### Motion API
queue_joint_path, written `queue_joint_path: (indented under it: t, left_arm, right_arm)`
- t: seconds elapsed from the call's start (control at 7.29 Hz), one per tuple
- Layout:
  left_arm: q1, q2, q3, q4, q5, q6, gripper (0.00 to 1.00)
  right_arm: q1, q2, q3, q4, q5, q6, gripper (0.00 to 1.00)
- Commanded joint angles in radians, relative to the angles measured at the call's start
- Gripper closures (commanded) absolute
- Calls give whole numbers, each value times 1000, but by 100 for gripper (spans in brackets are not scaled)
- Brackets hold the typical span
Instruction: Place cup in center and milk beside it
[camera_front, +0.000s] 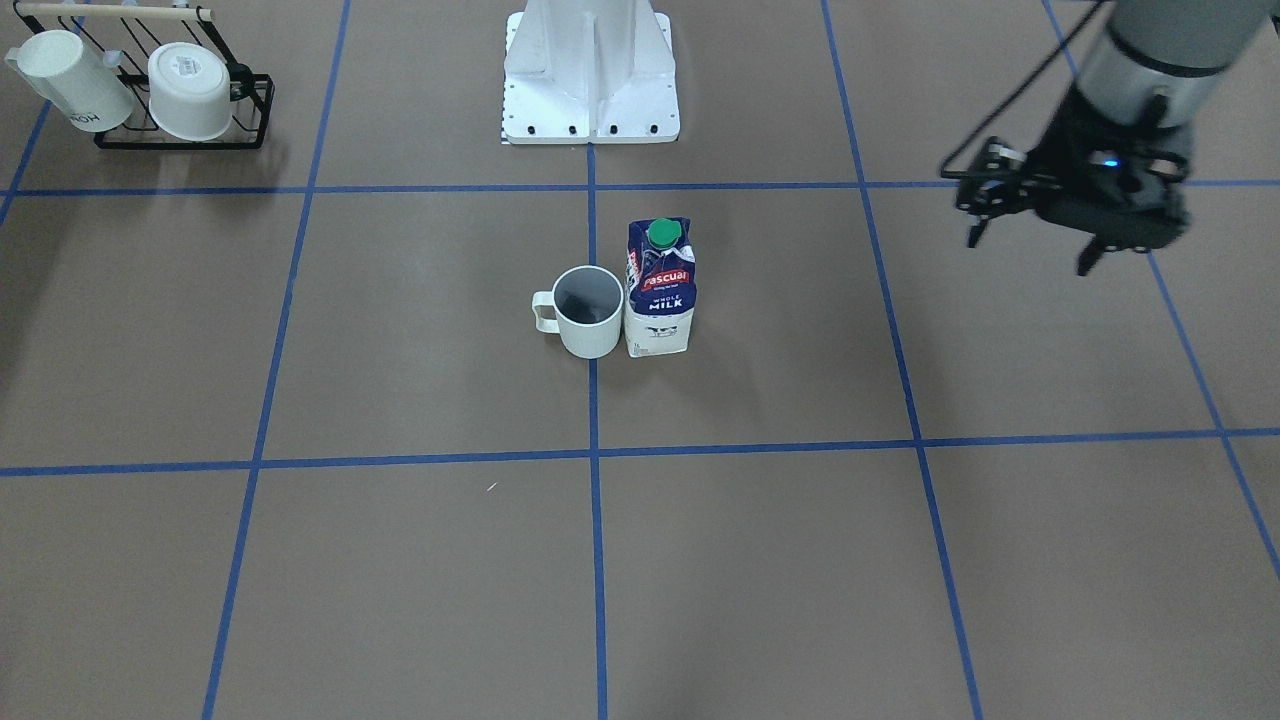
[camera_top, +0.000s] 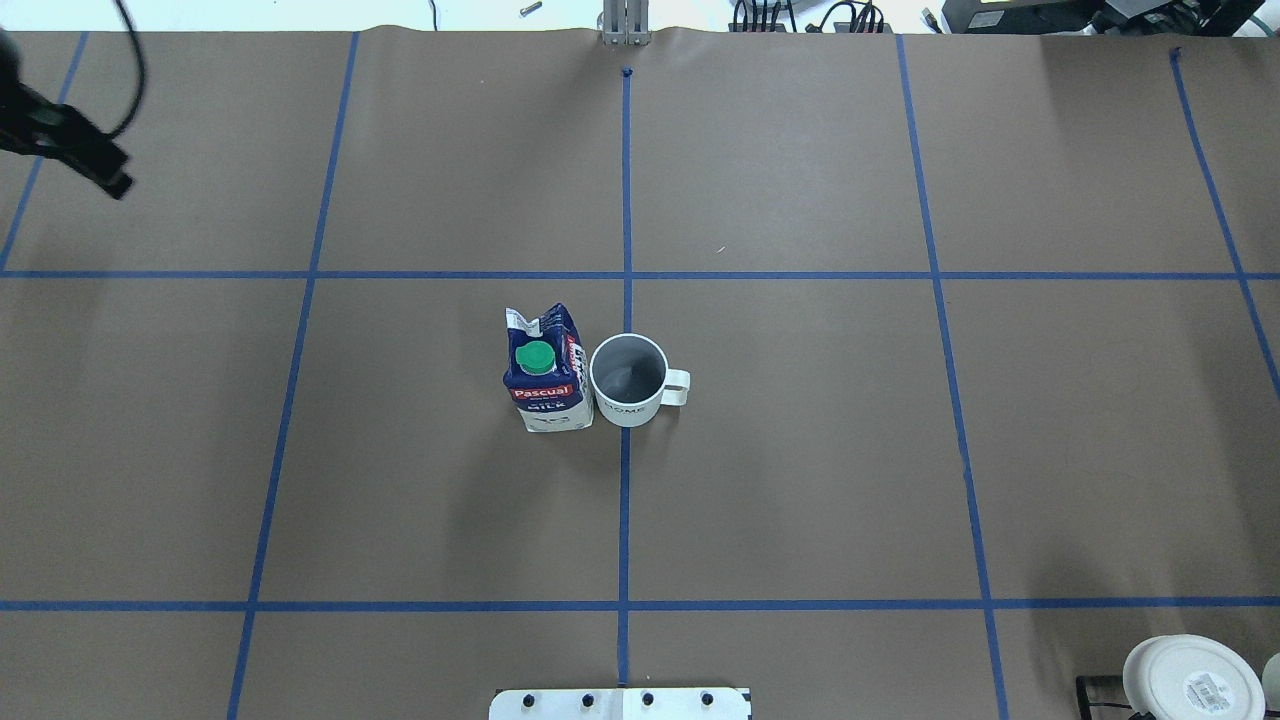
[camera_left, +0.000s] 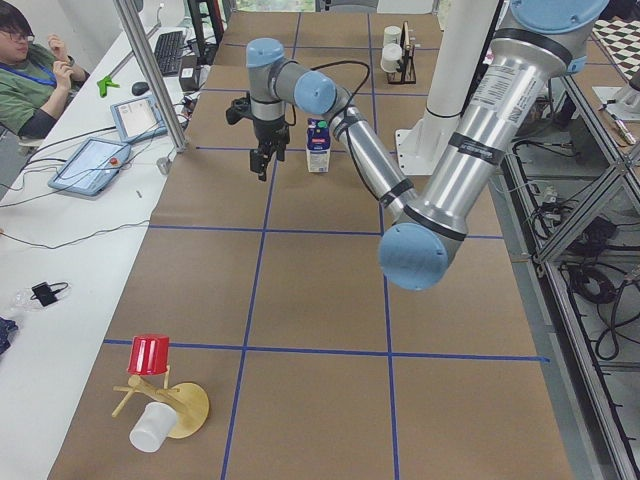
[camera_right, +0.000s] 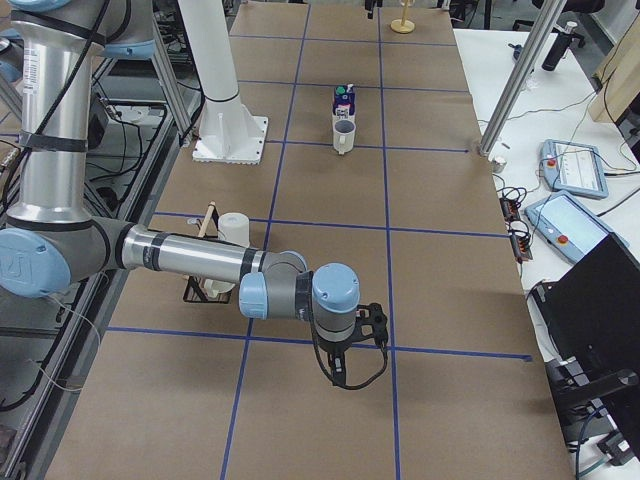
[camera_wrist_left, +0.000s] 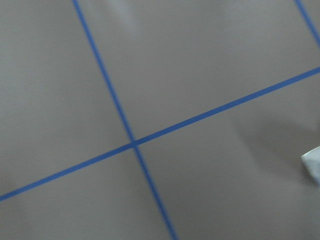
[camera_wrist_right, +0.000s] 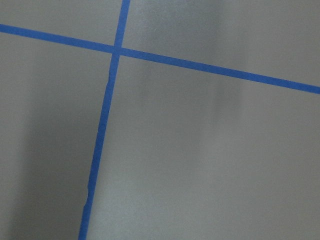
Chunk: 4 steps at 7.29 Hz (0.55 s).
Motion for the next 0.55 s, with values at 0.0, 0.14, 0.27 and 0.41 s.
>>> queue_joint_path:
  t: [0.0, 0.14, 0.27, 0.41]
  left_arm:
    - [-239, 149, 161, -2, -63, 423, 1]
    - [-334, 184, 303, -43, -67, 466, 1]
    - [-394, 193, 411, -95, -65, 417, 1]
    - [-407, 230, 406, -90, -47, 350, 1]
  right_arm:
    - [0, 0, -5, 1, 0, -2, 0]
    - [0, 0, -7, 1, 0, -3, 0]
    - [0, 0, -5, 1, 0, -3, 0]
    - [0, 1, 1, 1, 0, -3, 0]
